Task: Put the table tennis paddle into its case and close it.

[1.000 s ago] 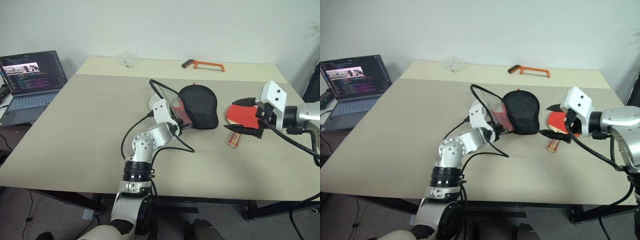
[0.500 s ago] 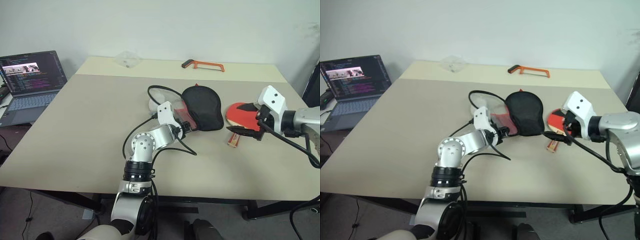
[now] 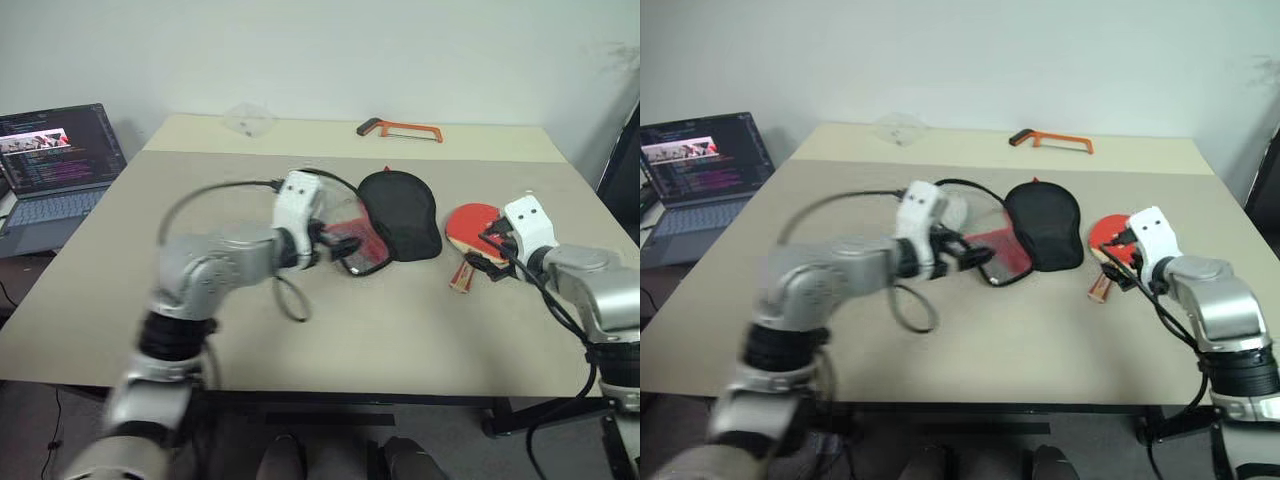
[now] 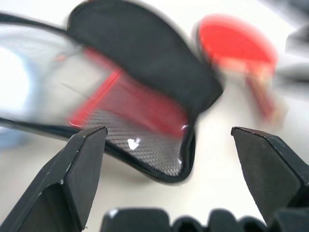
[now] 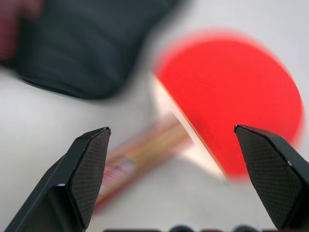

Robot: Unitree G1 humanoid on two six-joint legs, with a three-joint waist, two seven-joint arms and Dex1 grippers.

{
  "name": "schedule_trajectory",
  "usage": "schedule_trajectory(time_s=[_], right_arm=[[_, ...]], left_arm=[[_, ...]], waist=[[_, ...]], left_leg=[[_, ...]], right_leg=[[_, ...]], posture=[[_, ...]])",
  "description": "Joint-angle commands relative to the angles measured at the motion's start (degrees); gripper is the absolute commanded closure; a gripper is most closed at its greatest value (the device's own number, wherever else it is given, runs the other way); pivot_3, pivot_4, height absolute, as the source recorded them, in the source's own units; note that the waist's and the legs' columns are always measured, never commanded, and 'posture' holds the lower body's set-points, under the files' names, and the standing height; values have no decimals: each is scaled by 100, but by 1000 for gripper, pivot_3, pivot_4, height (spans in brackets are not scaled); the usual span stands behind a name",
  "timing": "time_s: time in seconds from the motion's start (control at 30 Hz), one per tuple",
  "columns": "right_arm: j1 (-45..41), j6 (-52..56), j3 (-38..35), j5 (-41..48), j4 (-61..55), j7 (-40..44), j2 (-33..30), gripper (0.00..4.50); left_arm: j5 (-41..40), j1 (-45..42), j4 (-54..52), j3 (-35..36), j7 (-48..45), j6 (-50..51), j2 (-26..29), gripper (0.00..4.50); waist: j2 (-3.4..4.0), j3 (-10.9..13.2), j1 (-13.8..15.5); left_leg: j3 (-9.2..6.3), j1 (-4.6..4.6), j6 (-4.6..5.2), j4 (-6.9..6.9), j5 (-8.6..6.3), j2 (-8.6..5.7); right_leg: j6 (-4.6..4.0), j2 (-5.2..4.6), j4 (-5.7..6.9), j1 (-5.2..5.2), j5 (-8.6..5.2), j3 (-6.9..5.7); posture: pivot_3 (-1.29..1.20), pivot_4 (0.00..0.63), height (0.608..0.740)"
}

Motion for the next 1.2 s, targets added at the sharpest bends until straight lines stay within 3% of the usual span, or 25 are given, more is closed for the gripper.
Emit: schedule_trajectory(time_s=[0.03,0.13,0.37,0.6,0.87,1.07,1.2], right_arm=[[-146,269,-484,-292,69,-879,434,0],[-429,451,-870,-348,243,-1450,972,0],[-969,950,-1502,-324,92,-2116,1638,0],[-1509,1768,-2107,-535,-257,-3114,2900,0],[-1538,1933,-2167,-824,-28,-3657,3374,0],[-1696,1088,-2466,-829,916,-3984,3502,0],[-1885,282,-2505,-804,1760,-4142,3326,900]], left_arm=[[807,145,89,-521,-1340,-937,769,20],[1255,246,288,-682,-1956,-1490,981,20],[1689,341,358,-660,-2271,-1569,607,20],[2021,339,397,-691,-2437,-1568,327,20],[2311,277,517,-630,-2500,-1577,71,20],[2412,257,478,-616,-2509,-1517,-130,20],[2520,166,592,-579,-2500,-1543,-223,0]], waist=[[0,0,4],[-1,0,46],[-1,0,54],[0,0,23],[0,0,29],[-1,0,22],[-1,-1,-25]], left_leg=[[0,-1,0,0,0,1],[4,-2,3,2,1,2],[5,-17,12,0,5,6],[4,-18,13,-5,5,14],[6,-20,14,-3,5,13],[7,-21,14,-3,5,14],[8,-19,25,0,13,13]], right_leg=[[0,0,-3,1,0,-1],[1,-2,-9,2,1,-2],[2,-1,-17,-4,2,-4],[-10,7,18,-25,-4,-3],[-11,6,28,-32,-5,-3],[-11,7,28,-33,-5,-2],[-9,6,27,-31,-1,-1]], posture=[[0,150,740],[0,150,740],[0,150,740],[0,150,740],[0,150,740],[0,150,740],[0,150,740]])
